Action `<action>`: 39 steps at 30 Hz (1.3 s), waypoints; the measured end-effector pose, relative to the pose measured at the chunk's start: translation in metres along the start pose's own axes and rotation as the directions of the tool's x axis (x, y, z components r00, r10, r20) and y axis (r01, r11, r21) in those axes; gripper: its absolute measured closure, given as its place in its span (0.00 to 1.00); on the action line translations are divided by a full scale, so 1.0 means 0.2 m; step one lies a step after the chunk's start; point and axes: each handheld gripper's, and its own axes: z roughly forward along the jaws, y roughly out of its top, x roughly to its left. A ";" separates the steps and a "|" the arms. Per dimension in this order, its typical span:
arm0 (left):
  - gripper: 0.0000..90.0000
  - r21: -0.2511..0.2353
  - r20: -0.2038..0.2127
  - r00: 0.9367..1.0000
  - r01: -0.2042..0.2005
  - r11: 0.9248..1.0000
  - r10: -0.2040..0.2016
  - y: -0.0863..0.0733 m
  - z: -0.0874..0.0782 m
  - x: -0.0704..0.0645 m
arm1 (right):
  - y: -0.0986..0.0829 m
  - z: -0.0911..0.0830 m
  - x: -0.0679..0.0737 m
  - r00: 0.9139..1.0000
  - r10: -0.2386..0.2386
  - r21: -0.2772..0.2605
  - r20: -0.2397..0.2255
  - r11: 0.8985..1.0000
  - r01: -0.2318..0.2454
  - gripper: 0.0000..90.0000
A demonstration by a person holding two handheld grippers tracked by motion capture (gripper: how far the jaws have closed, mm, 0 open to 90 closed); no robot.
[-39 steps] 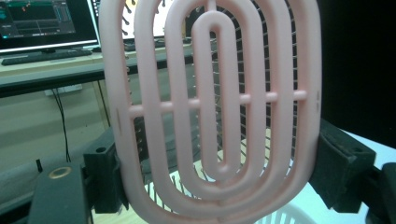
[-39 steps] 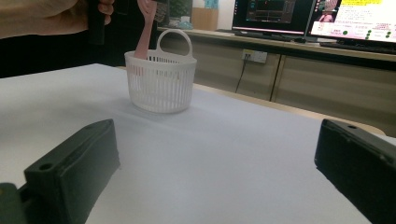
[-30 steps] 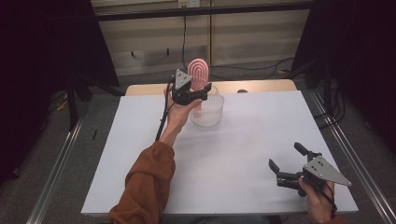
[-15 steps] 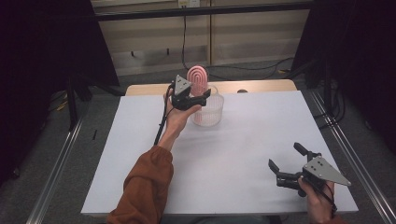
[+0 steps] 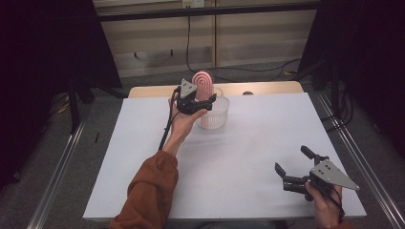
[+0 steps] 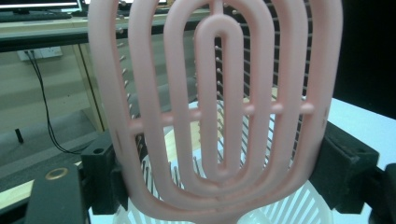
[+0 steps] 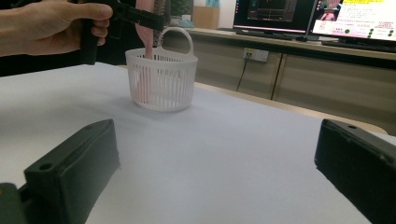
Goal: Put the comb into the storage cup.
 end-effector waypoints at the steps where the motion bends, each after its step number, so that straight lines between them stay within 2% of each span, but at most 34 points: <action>1: 0.21 -0.002 0.005 1.000 0.002 1.000 -0.002 0.00 0.00 0.00 | 0.00 0.00 0.00 1.000 0.001 0.000 -0.001 1.000 -0.001 0.00; 4: 0.20 -0.010 0.014 1.000 -0.004 1.000 0.004 0.01 -0.01 0.00 | 0.00 0.00 0.00 1.000 0.000 0.001 0.000 1.000 0.000 0.00; 5: 0.20 -0.023 0.016 1.000 0.006 1.000 -0.006 0.02 -0.02 0.00 | 0.00 0.00 0.00 1.000 0.000 0.001 0.001 1.000 0.000 0.00; 9: 0.19 -0.022 0.012 1.000 -0.010 1.000 0.011 0.05 -0.06 0.01 | 0.00 0.00 0.00 1.000 0.000 0.003 -0.001 1.000 0.000 0.00; 15: 0.17 -0.024 0.007 1.000 0.012 1.000 -0.011 0.06 -0.10 0.05 | 0.00 0.00 0.00 1.000 -0.003 0.007 0.001 1.000 0.003 0.00; 25: 0.21 0.008 0.036 0.996 0.080 0.997 -0.080 0.05 -0.15 0.11 | 0.00 0.00 0.00 1.000 -0.003 0.005 0.002 1.000 0.003 0.00; 28: 0.22 0.013 0.048 0.992 0.116 0.993 -0.116 0.04 -0.16 0.13 | 0.00 0.00 0.00 1.000 -0.004 0.007 0.002 1.000 0.004 0.00; 29: 0.22 0.007 0.065 0.989 0.129 0.992 -0.129 0.04 -0.16 0.13 | 0.00 0.00 0.00 1.000 -0.004 0.006 0.002 1.000 0.004 0.00; 30: 0.23 0.009 0.081 0.990 0.118 0.993 -0.118 0.03 -0.16 0.13 | 0.00 0.00 0.00 1.000 -0.002 0.004 0.001 1.000 0.002 0.00; 35: 0.24 0.007 0.102 0.989 0.108 0.994 -0.108 0.03 -0.17 0.12 | 0.00 0.00 0.00 1.000 -0.004 0.004 0.002 1.000 0.004 0.00; 37: 0.24 0.009 0.114 0.987 0.116 0.993 -0.117 0.03 -0.17 0.11 | 0.00 0.00 0.00 1.000 -0.003 0.005 0.001 1.000 0.003 0.00; 39: 0.24 0.005 0.110 0.988 0.105 0.994 -0.105 0.02 -0.17 0.10 | 0.00 0.00 0.00 1.000 -0.004 0.005 0.001 1.000 0.004 0.00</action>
